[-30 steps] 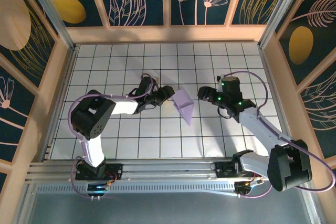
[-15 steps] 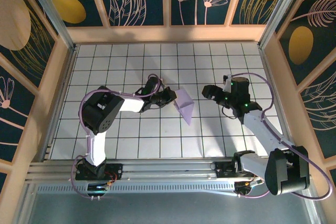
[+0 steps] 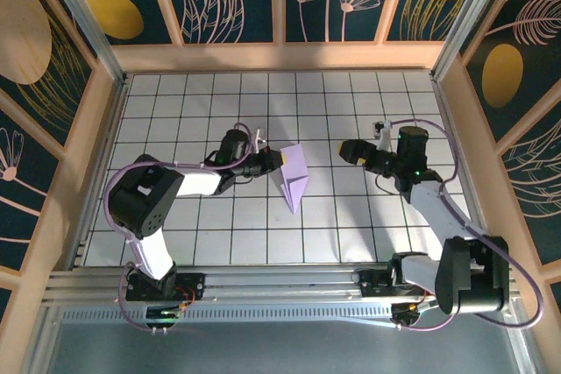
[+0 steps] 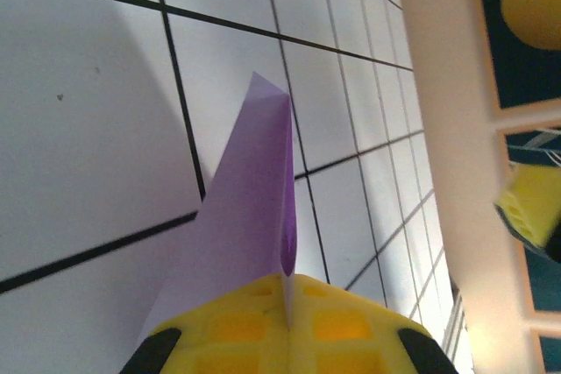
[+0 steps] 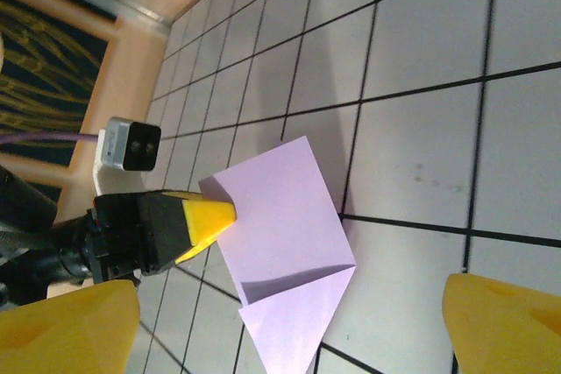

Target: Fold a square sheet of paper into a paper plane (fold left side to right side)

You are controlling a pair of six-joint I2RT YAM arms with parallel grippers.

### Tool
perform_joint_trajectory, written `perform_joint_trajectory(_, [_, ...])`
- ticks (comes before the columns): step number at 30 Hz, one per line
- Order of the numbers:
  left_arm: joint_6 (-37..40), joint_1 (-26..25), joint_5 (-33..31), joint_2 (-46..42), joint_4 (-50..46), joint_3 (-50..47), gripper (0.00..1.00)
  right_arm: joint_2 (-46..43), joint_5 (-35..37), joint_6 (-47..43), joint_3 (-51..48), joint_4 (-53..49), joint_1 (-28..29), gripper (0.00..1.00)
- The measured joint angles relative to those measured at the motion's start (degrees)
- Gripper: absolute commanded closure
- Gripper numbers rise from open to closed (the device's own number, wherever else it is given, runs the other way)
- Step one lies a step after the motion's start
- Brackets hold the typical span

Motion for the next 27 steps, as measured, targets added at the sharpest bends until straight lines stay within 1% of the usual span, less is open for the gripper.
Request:
perform_joint_trajectory(3, [1.60, 1.11, 3.15, -2.03, 2.80, -3.10, 1.00, 3.69, -3.32, -2.05, 0.00, 0.90, 0.94, 0.11])
perform_joint_trajectory(10, [4.37, 1.36, 8.26, -4.46, 6.03, -5.84, 1.00, 10.58, -8.33, -5.99, 0.00, 2.58, 7.23, 0.11])
perform_joint_trajectory(14, [5.29, 1.36, 9.40, -5.97, 6.51, -6.60, 1.00, 14.36, -9.97, -7.50, 0.04, 4.22, 9.79, 0.12])
perform_joint_trajectory(21, [5.29, 1.36, 10.62, -5.92, 7.58, -6.82, 1.00, 21.07, -11.78, -8.33, 1.22, 7.23, 13.84, 0.14])
perform_joint_trajectory(27, [5.27, 1.36, 11.21, -5.49, 9.03, -6.82, 1.00, 25.92, -13.14, -8.17, 2.21, 11.72, 15.76, 0.17])
